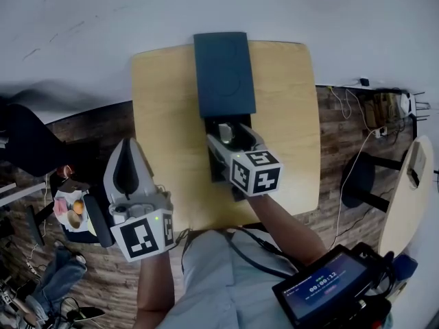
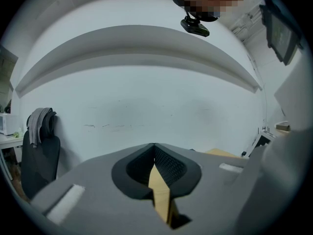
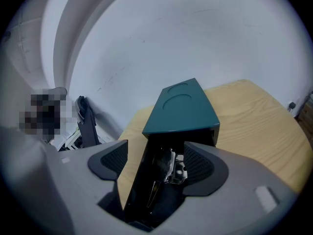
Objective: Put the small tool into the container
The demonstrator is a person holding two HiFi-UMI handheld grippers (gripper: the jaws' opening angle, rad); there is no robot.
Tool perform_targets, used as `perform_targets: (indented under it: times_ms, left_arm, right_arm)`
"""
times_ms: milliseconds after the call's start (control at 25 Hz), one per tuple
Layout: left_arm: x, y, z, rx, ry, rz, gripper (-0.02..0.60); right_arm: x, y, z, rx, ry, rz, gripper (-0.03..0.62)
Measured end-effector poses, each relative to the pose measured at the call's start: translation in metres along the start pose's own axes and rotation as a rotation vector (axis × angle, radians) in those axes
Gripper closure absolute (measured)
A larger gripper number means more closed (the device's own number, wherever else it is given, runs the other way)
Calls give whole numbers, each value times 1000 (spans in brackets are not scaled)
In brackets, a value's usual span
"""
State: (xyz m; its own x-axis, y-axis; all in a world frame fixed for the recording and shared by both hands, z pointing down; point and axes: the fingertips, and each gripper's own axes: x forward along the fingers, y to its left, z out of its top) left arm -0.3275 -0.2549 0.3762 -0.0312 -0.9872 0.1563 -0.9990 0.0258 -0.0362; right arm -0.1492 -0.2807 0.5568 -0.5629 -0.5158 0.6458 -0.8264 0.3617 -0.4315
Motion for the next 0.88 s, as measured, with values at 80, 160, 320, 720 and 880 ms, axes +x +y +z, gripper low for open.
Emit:
perform_targets:
  times_ms: [80,160,320,720,880]
  left_arm:
    - [-3,-4,5,2,-10,-3,570]
    - [-7,-10,11,5,-23,-8,569]
    - [-18,-25,25,9,-53,-21,569]
    - [-51,-85,75,-1,-159,-75,569]
    - [-66,-111,102,38,-221,-87,570]
  right_arm:
    - [-8,0,3,-5,-14,0,233]
    - [-17,1,8,-13,-35,2,233]
    - [-42,8,22,-41,-91,13,233]
    - [-144,50,83,-253,-342,85,277]
    - [-190,69,104,-362,-451,98,352]
